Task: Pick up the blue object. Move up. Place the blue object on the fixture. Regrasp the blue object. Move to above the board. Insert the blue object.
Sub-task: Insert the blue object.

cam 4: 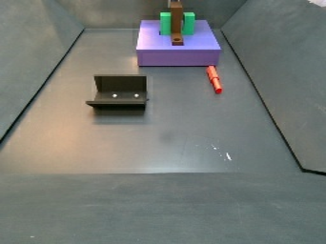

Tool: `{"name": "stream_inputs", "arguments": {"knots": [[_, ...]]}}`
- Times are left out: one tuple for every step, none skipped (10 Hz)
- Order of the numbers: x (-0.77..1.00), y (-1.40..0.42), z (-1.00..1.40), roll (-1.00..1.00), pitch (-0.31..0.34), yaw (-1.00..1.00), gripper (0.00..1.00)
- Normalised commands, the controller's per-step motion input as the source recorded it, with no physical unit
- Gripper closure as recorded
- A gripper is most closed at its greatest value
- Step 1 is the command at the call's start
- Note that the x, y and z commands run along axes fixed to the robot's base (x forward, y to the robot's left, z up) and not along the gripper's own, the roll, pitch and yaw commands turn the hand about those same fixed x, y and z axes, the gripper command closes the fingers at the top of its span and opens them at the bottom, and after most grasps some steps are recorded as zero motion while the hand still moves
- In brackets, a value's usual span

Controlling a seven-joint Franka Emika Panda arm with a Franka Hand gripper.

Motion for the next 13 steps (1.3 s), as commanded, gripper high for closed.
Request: {"name": "stream_inputs", "arguments": {"knots": [[0.15, 0.35, -0.39, -0.2, -0.051, 0.0, 1.0], [0.07, 0.43, -0.27, -0.31, -0.049, 0.0, 1.0], [0.0, 0.1, -0.42, -0.16, -0.087, 0.01, 1.0], [0.0, 0.01, -0.42, -0.14, -0.079, 0.05, 1.0], [0.0, -0.14, -0.4, -0.07, -0.061, 0.16, 1.0], [0.0, -0.27, -0.44, -0.02, -0.056, 0.14, 1.0], [0.0, -0.31, -0.39, -0.03, -0.036, 0.13, 1.0], [0.0, -0.23, -0.43, -0.06, -0.04, 0.08, 1.0], [0.1, 0.0, -0.51, -0.03, -0.02, 0.0, 1.0], [0.09, 0.16, -0.37, -0.03, 0.0, 0.0, 1.0], [0.1, 0.12, -0.5, 0.0, 0.0, 0.0, 1.0], [0.07, 0.06, -0.54, 0.0, -0.024, 0.0, 1.0], [0.0, 0.0, 0.0, 0.0, 0.0, 0.0, 1.0]]}}
